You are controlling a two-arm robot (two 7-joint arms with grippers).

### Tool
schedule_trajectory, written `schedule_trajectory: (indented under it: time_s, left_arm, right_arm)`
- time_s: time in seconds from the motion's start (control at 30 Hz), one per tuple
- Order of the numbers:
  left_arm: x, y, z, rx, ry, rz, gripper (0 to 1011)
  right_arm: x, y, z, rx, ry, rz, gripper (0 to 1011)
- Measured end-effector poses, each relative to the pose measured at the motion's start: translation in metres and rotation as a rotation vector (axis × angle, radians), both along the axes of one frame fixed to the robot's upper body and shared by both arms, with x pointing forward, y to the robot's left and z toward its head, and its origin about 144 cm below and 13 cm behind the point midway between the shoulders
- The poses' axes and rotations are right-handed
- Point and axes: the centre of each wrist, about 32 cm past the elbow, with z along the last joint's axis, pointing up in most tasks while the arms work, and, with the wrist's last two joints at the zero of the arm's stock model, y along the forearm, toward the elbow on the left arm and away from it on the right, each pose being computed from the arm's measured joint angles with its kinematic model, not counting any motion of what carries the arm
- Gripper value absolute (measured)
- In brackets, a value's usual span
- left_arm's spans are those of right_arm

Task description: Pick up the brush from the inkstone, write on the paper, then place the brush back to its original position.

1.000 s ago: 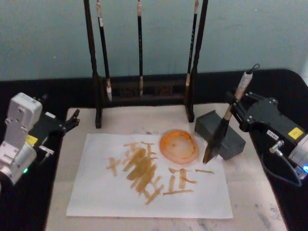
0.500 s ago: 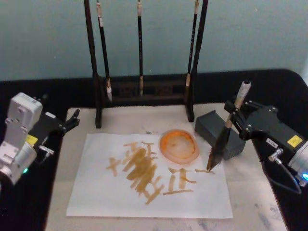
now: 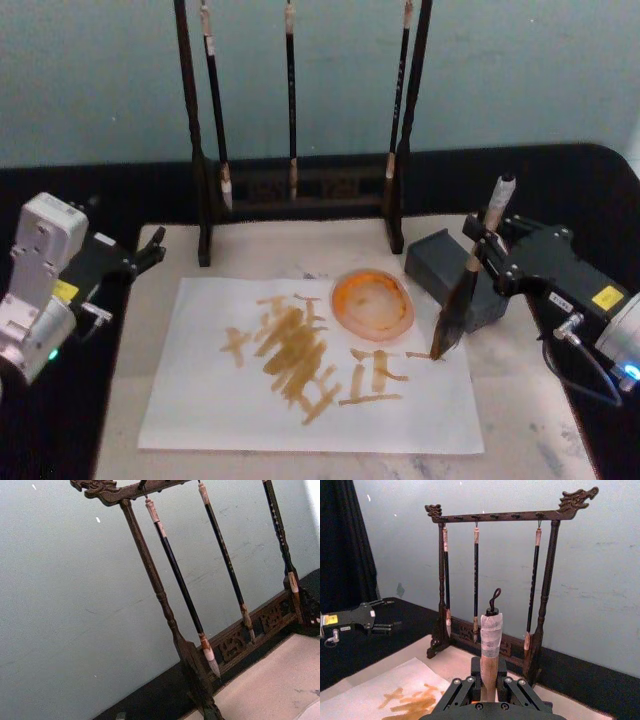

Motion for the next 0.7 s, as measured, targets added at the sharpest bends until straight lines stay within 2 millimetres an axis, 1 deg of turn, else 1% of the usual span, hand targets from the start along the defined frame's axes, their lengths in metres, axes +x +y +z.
schedule_trajectory:
  time_s: [0.7]
  left_arm:
    - [0.0000,0.0000,0.0000,0.000,0.000,0.000,1010]
  right_arm:
    - [0.0001,0.0018,-0.0025,-0.014,0.004,0.007,176]
